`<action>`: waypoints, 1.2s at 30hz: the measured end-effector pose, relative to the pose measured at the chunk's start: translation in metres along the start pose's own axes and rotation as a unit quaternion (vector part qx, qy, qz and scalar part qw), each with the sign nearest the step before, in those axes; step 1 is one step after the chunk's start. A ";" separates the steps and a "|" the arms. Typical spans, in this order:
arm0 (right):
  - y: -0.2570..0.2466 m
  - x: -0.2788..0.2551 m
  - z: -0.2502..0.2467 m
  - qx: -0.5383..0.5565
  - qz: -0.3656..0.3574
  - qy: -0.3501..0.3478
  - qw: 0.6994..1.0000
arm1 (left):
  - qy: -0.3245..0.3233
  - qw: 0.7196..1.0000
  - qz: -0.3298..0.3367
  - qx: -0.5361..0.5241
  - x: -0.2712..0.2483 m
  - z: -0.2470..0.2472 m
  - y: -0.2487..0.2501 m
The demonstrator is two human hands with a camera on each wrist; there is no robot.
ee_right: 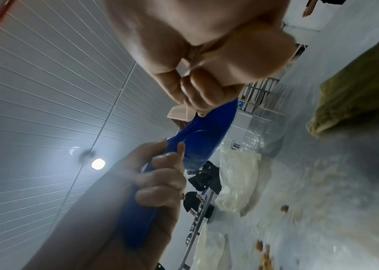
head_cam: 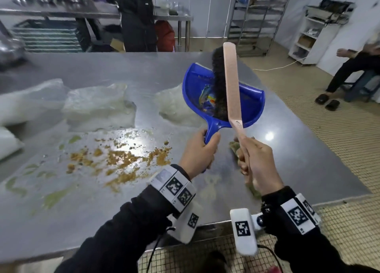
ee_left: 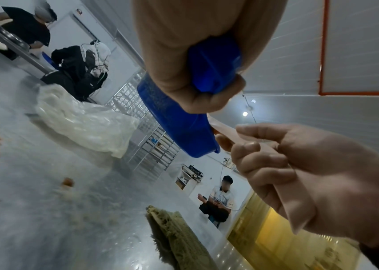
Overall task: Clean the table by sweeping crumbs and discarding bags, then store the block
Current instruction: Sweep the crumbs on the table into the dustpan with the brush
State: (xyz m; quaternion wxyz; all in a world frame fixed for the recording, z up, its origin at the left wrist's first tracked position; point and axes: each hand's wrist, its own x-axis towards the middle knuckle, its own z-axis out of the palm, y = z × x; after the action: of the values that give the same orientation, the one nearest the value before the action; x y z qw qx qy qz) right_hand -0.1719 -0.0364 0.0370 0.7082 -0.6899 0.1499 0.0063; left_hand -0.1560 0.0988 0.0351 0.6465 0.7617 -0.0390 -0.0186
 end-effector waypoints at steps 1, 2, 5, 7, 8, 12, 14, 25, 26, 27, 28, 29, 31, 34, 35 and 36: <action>0.002 -0.011 0.008 -0.006 -0.001 -0.006 1.000 | 0.004 1.000 -0.002 0.004 -0.010 -0.009 -0.003; 0.003 -0.022 0.018 -0.010 -0.001 -0.008 1.000 | 0.010 1.000 -0.009 0.004 -0.021 -0.018 -0.006; 0.007 -0.049 0.043 0.010 -0.004 -0.016 1.000 | 0.042 0.999 -0.020 -0.001 -0.049 -0.040 -0.012; 0.010 -0.061 0.056 0.034 -0.002 -0.014 0.999 | 0.062 0.998 -0.026 -0.009 -0.062 -0.052 -0.012; 0.009 -0.066 0.060 0.049 -0.003 -0.010 0.999 | 0.068 0.997 -0.029 -0.017 -0.066 -0.058 -0.011; -0.002 -0.077 0.056 0.069 -0.013 0.003 0.998 | 0.089 0.995 -0.044 -0.011 -0.078 -0.081 -0.015; -0.007 -0.077 0.047 0.061 -0.015 0.009 0.998 | 0.099 0.994 -0.043 -0.003 -0.085 -0.091 -0.020; 0.055 -0.042 0.023 -0.113 0.111 0.012 0.987 | 0.203 0.975 -0.083 0.036 -0.114 -0.137 -0.050; 0.059 -0.038 0.025 -0.133 0.108 0.012 0.985 | 0.209 0.973 -0.090 0.041 -0.116 -0.141 -0.054; 0.062 -0.035 0.029 -0.154 0.104 0.008 0.983 | 0.215 0.971 -0.098 0.041 -0.118 -0.144 -0.058; 0.062 -0.032 0.034 -0.169 0.101 0.001 0.980 | 0.222 0.969 -0.106 0.037 -0.119 -0.148 -0.062; 0.062 -0.030 0.040 -0.179 0.102 -0.011 0.979 | 0.230 0.966 -0.115 0.032 -0.121 -0.153 -0.066; 0.062 -0.029 0.055 -0.192 0.107 -0.043 0.975 | 0.251 0.958 -0.135 0.028 -0.127 -0.161 -0.072; 0.061 -0.036 0.077 -0.208 0.110 -0.107 0.966 | 0.277 0.949 -0.145 0.030 -0.137 -0.170 -0.075; 0.061 -0.038 0.083 -0.210 0.108 -0.124 0.964 | 0.284 0.947 -0.145 0.033 -0.140 -0.172 -0.075; 0.061 -0.040 0.087 -0.215 0.104 -0.138 0.961 | 0.291 0.945 -0.145 0.033 -0.142 -0.174 -0.075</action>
State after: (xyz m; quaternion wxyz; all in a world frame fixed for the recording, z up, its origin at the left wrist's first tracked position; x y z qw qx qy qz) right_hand -0.2057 0.0601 -0.0127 0.5524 -0.7990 0.1168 0.2068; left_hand -0.2815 0.2938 -0.0134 0.5949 0.7520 0.2609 0.1115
